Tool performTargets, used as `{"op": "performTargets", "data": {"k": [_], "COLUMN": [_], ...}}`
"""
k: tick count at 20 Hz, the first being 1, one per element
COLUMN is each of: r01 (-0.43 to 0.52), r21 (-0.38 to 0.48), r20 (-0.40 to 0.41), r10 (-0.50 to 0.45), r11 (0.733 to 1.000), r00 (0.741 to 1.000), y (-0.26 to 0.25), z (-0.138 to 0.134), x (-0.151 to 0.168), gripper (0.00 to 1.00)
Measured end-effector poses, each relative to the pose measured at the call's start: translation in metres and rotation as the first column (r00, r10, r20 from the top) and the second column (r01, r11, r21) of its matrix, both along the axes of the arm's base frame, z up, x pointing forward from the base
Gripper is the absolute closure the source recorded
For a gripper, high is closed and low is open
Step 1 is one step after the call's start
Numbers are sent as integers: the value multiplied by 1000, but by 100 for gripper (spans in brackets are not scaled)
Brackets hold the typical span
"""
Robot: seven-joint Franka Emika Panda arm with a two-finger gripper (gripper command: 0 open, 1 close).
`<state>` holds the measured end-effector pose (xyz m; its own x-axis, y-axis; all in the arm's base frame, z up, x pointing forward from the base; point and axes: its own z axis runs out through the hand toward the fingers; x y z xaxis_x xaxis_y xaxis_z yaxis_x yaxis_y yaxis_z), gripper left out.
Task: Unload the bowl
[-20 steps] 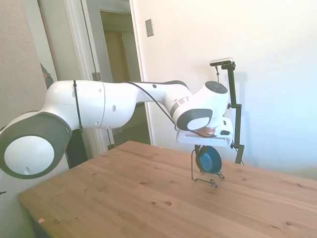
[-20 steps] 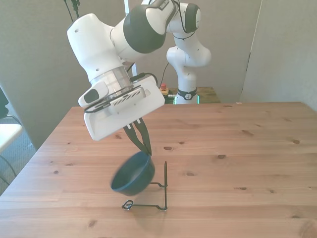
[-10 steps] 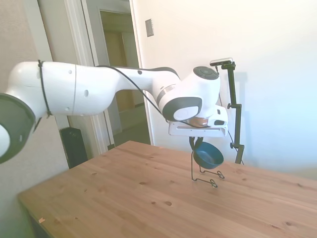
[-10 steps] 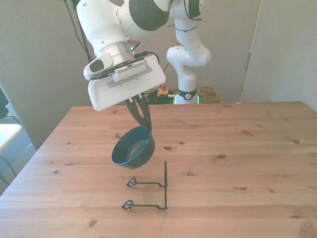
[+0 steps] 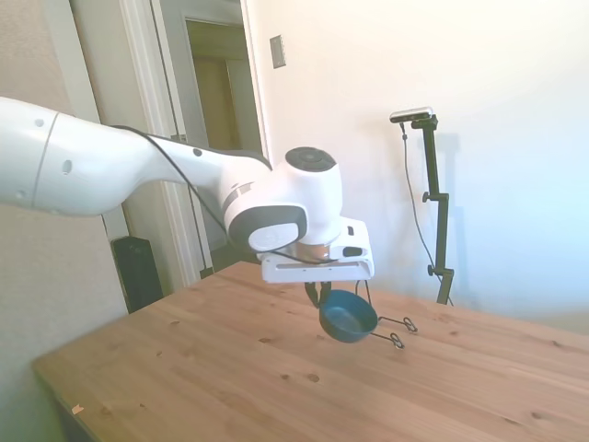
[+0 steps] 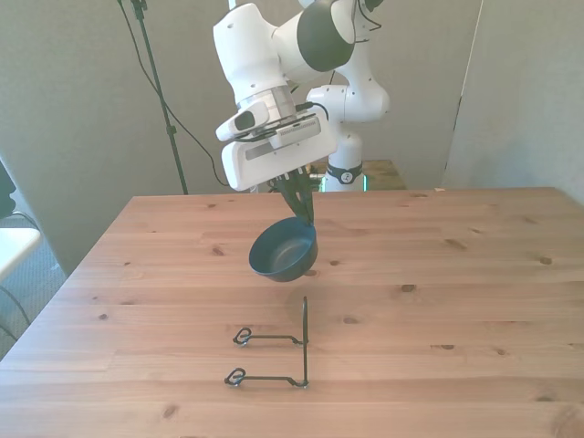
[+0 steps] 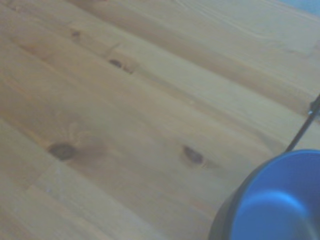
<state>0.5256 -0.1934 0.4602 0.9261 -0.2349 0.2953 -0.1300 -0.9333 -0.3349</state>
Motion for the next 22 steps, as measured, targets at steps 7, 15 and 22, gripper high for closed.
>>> {"op": "performTargets", "data": {"k": [7,15,22], "r01": [-48,-54,-9], "r21": [-67,-169,-229], "r20": [-26,-53,-90], "r10": [47,45,-12], "r11": [997,984,973], "r00": [999,998,996], "y": [34,53,56], "z": [-30,-72,-84], "x": [-50,-59,-46], "gripper": [100,0,0]}}
